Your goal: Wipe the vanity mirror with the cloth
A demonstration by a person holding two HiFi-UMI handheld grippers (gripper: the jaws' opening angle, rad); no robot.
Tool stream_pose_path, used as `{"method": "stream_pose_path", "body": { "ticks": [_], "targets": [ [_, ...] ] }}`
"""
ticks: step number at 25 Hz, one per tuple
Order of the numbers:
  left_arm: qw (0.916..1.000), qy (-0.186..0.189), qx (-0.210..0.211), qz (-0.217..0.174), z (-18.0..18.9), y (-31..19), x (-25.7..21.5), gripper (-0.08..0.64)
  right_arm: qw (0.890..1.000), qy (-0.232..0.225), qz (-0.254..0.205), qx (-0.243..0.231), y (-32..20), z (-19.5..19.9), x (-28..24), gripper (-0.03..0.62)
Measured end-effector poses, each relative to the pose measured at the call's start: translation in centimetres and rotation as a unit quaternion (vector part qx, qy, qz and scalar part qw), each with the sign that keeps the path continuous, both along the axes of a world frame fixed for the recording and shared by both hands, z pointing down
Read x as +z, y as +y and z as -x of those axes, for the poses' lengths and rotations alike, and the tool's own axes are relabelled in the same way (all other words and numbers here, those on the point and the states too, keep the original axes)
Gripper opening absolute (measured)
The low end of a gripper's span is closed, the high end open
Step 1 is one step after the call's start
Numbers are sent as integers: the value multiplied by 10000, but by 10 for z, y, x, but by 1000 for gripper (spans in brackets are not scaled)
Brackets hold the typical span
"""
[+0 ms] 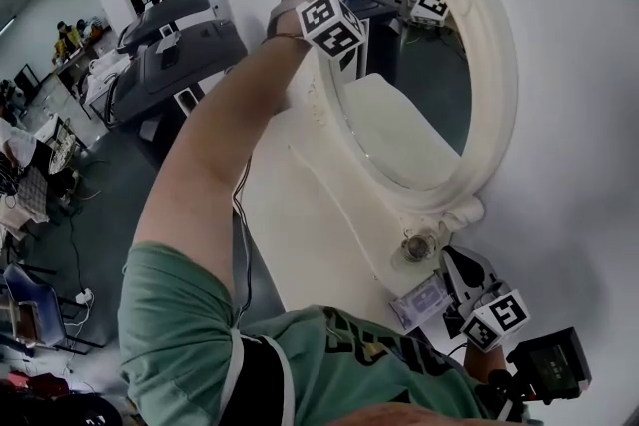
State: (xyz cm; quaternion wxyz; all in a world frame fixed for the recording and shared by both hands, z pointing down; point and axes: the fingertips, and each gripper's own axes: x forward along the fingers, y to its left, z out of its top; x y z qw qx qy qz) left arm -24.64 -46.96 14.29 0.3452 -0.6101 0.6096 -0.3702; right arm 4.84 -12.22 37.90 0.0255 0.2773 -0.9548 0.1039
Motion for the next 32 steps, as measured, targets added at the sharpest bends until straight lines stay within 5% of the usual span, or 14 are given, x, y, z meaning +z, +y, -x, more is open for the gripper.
{"method": "stream_pose_path", "body": {
  "ticks": [8,17,24,32],
  "targets": [
    [9967,-802,70,124,-2,4,25,72,9993,-190,278,-172,2,14,5,12],
    [9879,-1023,126,1156,-10,23,199,72,9985,252,445,-179,5,13,23,12],
    [9711,-1049,169,2135,-27,45,337,72,9972,392,594,-225,13,19,30,12],
    [9636,-1590,114,2145,-21,45,360,72,9964,441,686,-227,11,29,31,12]
  ]
}}
